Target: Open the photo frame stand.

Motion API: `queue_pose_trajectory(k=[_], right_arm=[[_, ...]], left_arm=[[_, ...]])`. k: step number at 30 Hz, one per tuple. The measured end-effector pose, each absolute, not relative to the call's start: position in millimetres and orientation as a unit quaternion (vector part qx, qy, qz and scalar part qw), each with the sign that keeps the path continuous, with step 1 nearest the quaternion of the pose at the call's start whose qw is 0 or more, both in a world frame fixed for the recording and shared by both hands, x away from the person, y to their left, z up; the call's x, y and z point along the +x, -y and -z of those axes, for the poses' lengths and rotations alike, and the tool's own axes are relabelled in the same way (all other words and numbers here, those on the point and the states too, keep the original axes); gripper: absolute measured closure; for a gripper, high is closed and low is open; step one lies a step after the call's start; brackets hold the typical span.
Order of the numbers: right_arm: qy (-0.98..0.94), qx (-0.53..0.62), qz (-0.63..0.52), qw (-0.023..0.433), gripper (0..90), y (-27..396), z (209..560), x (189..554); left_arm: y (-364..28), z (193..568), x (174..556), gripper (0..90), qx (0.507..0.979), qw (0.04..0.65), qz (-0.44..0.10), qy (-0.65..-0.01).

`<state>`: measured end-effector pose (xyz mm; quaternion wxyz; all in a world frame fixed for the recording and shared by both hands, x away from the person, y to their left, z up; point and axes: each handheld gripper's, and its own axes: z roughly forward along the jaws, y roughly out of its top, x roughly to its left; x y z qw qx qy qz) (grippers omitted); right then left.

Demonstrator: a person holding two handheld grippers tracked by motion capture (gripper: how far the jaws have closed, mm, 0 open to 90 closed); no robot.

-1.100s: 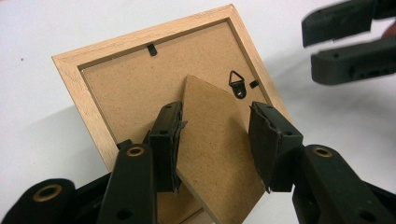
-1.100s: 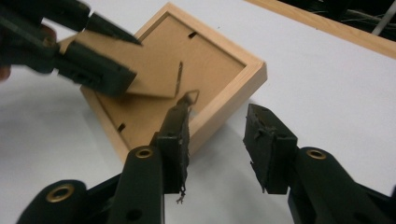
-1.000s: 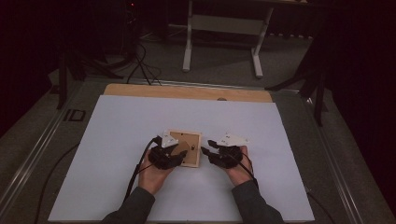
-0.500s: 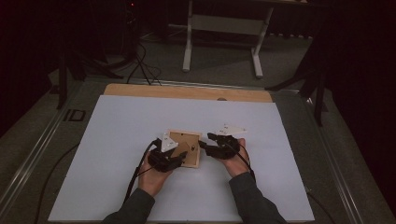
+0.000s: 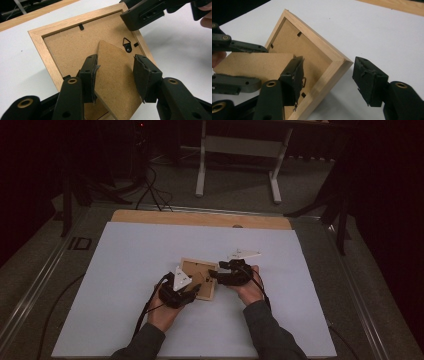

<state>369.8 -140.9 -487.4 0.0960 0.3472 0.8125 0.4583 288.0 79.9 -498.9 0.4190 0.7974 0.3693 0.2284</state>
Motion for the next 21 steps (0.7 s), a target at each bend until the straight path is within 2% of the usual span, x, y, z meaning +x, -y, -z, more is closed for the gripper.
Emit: queue_pose_trajectory(k=[10, 19, 21], right_arm=[[-0.802, 0.366, -0.469, 0.049, 36.3, 139.1, 495.7, 376.9], [-0.802, 0.362, -0.473, 0.048, 41.5, 140.1, 495.3, 376.8], [-0.802, 0.361, -0.473, 0.052, 43.8, 140.1, 495.1, 376.5]], left_arm=[[-77.9, 499.9, 283.6, 56.1, 0.799, 0.421, -0.248, -0.350], [-81.9, 500.6, 286.8, 55.2, 0.800, 0.421, -0.233, -0.359], [-85.2, 500.2, 289.7, 55.3, 0.800, 0.423, -0.214, -0.368]])
